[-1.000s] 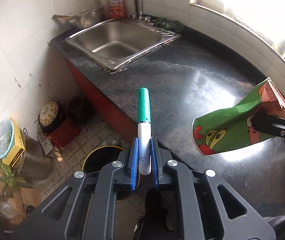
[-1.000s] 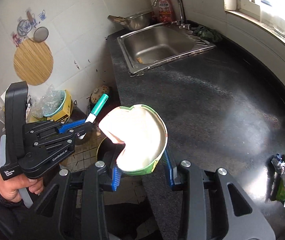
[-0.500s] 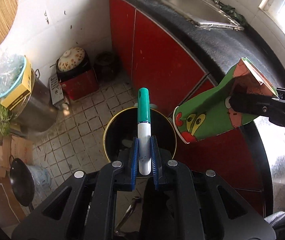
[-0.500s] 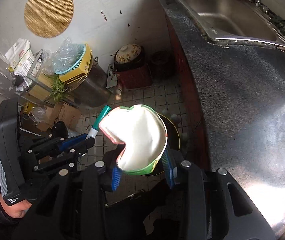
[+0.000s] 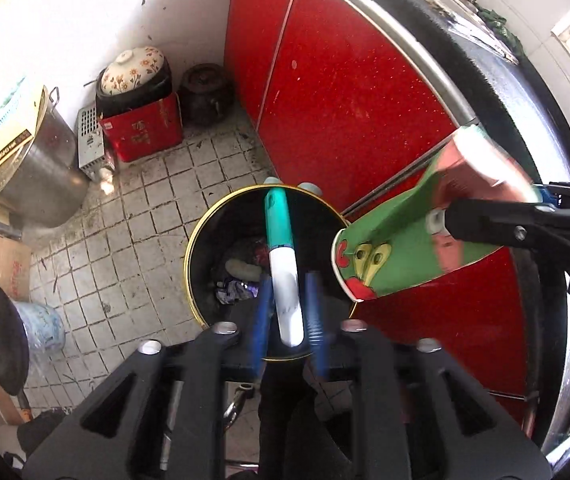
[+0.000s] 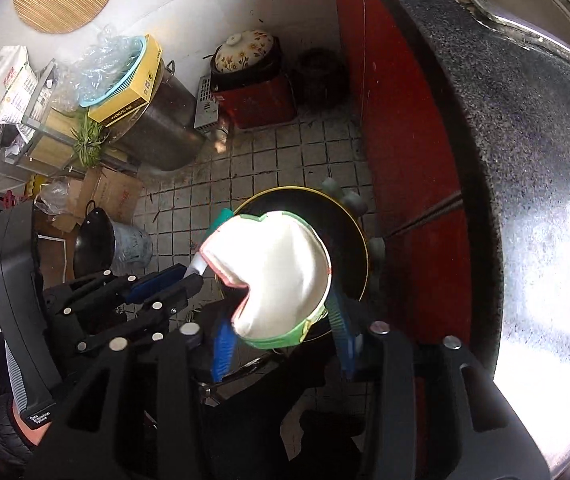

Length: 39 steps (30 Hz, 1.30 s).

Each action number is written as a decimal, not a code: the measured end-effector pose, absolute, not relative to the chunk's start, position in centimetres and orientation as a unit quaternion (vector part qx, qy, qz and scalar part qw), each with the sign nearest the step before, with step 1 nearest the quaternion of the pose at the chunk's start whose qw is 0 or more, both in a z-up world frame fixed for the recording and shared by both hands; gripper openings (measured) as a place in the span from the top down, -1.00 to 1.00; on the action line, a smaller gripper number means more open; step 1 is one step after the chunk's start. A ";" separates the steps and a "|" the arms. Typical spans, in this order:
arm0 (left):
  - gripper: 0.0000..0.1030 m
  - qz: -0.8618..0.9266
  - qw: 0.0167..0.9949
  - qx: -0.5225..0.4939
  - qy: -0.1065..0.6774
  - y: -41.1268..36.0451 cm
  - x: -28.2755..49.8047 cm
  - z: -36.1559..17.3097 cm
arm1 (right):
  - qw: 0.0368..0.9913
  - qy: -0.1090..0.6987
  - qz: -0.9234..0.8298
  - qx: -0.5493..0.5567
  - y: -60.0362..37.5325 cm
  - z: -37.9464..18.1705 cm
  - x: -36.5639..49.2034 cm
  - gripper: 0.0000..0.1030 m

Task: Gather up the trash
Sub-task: 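Open both tools to drop the marker and cup into the bin, then move both tools back to the counter toward the foil wrapper and toy car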

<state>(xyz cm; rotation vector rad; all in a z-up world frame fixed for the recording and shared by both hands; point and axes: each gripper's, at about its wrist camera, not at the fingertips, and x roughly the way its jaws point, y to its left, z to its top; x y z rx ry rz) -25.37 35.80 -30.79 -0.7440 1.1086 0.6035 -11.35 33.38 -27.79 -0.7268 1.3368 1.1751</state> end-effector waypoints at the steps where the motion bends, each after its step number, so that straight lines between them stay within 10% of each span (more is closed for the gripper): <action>1: -0.38 0.281 0.741 -0.341 0.506 35.9 -25.6 -30.9 | 0.574 0.568 0.503 -0.309 33.3 -27.7 -11.3 -0.34; 21: -0.75 0.223 0.837 -0.182 0.465 28.9 -18.2 -20.4 | 0.719 0.507 0.450 -0.153 16.3 -14.7 -4.8 -0.64; 39: -0.76 -0.187 0.887 0.065 0.418 -7.2 -2.0 -10.0 | 0.892 0.444 0.080 0.020 -26.6 -7.2 -2.2 -0.64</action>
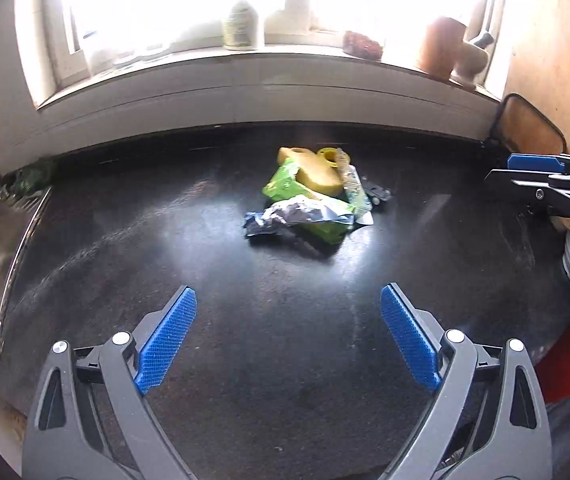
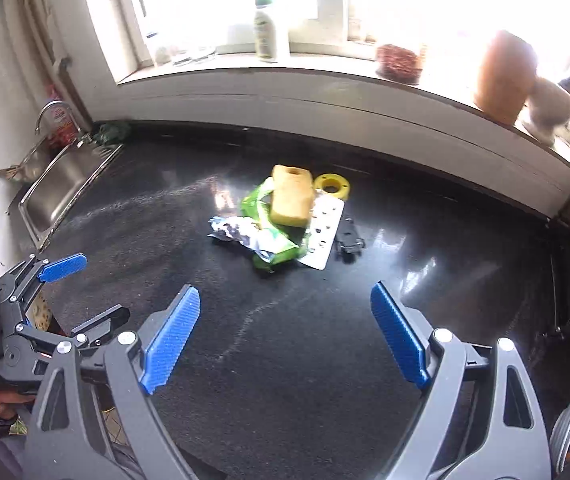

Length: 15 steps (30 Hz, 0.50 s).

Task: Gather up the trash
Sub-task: 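Move both tools back to the counter toward the foil wrapper and toy car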

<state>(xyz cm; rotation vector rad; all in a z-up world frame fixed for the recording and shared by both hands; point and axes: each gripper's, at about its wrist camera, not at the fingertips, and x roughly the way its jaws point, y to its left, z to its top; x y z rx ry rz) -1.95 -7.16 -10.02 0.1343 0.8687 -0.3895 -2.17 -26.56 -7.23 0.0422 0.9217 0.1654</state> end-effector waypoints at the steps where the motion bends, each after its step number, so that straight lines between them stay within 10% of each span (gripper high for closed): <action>1: -0.76 -0.197 0.884 0.071 0.419 -8.1 -1.7 -10.1 | 0.892 0.445 0.075 0.029 -27.8 -7.3 -2.5 -0.64; 15: -0.76 -0.225 0.871 0.154 0.408 -9.0 3.4 -12.3 | 0.877 0.471 0.083 0.044 -31.2 -10.9 0.2 -0.64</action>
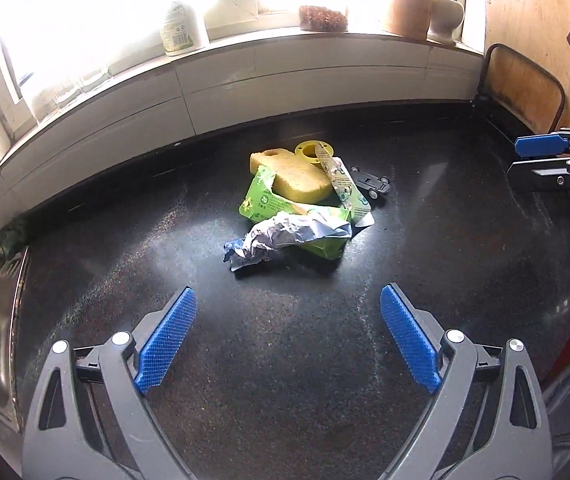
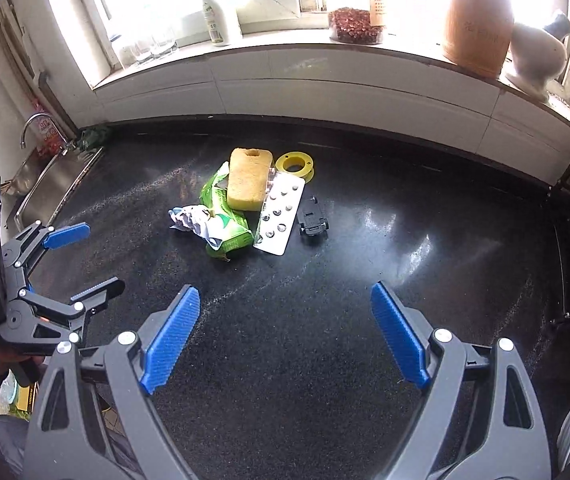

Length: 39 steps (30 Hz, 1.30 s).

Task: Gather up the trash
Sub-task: 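Move both tools back to the counter toward the foil wrapper and toy car, then grasp the crumpled foil wrapper with left tool while right tool grasps the black toy car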

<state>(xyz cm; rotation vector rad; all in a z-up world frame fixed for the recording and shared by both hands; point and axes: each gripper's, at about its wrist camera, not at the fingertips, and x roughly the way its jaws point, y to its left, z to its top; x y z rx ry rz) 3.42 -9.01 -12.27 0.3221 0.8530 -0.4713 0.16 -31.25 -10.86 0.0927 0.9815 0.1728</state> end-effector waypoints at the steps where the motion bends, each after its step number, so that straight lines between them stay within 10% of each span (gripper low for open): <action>1: -0.76 -0.231 0.870 0.162 0.404 -9.0 4.1 -12.7 | 0.875 0.474 0.084 0.044 -31.3 -11.4 0.7 -0.64; 22: -0.69 -0.382 0.775 0.306 0.401 -12.8 14.5 -22.8 | 0.821 0.563 0.093 -0.019 -31.6 -24.4 15.3 -0.46; 24: -0.43 -0.388 0.773 0.298 0.404 -13.0 14.8 -22.7 | 0.825 0.556 0.096 -0.038 -31.2 -24.5 16.0 -0.41; 27: 0.12 -0.390 0.770 0.289 0.414 -13.2 14.4 -22.4 | 0.830 0.543 0.108 -0.060 -30.6 -24.2 16.6 0.31; 29: 0.42 -0.379 0.770 0.289 0.426 -13.2 13.9 -22.2 | 0.827 0.548 0.108 -0.060 -30.6 -24.0 16.8 0.30; 39: 0.49 -0.314 0.808 0.194 0.460 -11.8 9.4 -17.7 | 0.835 0.546 0.073 -0.012 -32.7 -21.8 12.5 0.30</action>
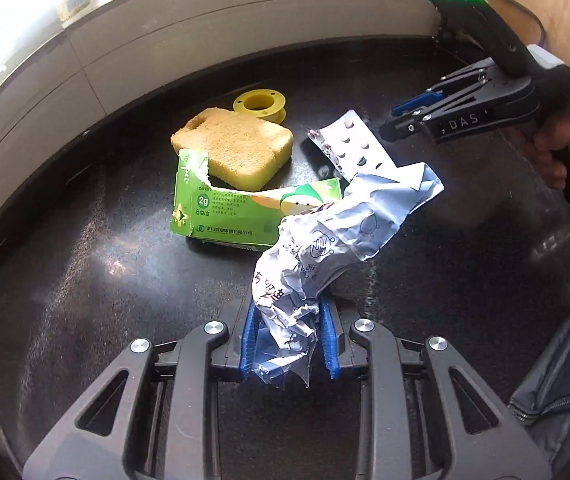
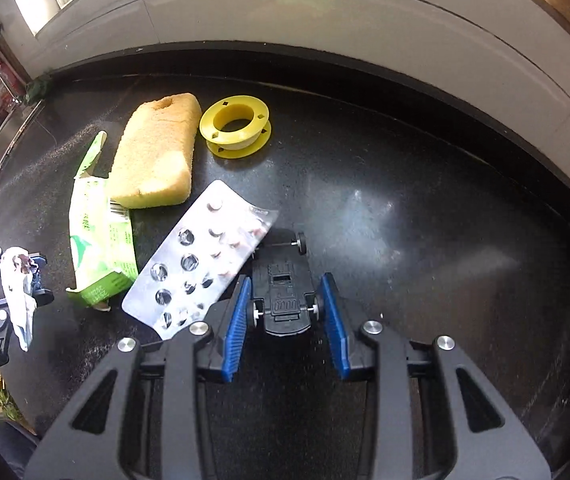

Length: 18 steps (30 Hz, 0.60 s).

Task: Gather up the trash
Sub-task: 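Carry the foil wrapper and black toy car over the trash bin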

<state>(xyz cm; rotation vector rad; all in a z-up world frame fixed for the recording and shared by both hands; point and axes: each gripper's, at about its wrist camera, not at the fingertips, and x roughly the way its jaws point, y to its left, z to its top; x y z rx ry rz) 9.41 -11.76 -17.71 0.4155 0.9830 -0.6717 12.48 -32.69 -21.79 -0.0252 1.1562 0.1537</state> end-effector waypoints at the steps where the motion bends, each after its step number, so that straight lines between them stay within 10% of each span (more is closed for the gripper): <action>1: 0.49 -0.306 0.814 0.180 0.460 -11.5 8.9 -17.1 | 0.838 0.541 0.069 -0.012 -32.8 -21.3 11.9 0.30; 18: 0.49 -0.211 0.855 0.067 0.470 -9.4 0.4 -13.6 | 0.871 0.489 0.049 0.023 -35.2 -15.1 0.3 0.31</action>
